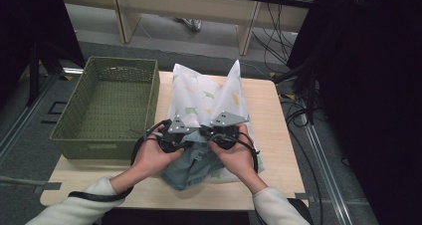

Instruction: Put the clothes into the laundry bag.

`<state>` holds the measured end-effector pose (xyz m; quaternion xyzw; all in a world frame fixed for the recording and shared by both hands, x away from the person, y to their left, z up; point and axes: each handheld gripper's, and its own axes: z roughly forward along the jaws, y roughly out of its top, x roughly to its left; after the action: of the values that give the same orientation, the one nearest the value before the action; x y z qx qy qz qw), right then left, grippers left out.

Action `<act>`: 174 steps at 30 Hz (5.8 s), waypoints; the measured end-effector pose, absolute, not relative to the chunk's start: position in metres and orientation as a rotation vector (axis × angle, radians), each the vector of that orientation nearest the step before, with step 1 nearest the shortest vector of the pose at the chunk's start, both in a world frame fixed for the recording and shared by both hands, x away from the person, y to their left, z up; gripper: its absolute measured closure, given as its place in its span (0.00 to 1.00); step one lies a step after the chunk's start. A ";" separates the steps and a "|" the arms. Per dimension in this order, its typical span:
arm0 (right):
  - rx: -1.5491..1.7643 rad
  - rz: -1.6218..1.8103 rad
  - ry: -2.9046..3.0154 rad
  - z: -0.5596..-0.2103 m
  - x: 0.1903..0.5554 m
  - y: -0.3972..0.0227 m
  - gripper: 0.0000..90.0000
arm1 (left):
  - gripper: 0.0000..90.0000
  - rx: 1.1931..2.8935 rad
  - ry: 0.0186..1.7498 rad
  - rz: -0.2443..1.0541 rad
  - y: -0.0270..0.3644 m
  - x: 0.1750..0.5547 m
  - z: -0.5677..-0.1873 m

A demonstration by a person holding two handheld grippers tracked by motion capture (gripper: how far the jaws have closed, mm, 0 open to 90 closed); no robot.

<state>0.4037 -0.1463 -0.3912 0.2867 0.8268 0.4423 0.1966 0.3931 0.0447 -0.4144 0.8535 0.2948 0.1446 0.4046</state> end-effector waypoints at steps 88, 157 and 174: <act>0.846 1.253 2.319 -0.386 0.410 -0.155 1.00 | 0.96 2.130 0.690 0.408 0.015 0.405 -0.431; 0.891 1.241 2.358 -0.391 0.412 -0.157 1.00 | 0.94 2.249 0.657 0.245 0.016 0.394 -0.466; 0.882 1.304 2.303 -0.380 0.408 -0.155 1.00 | 0.94 2.062 0.680 0.373 0.025 0.404 -0.428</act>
<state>0.4076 -0.1550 -0.3802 0.3112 0.8129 0.4601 0.1751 0.4042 0.0248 -0.4275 0.8348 0.2753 0.1510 0.4523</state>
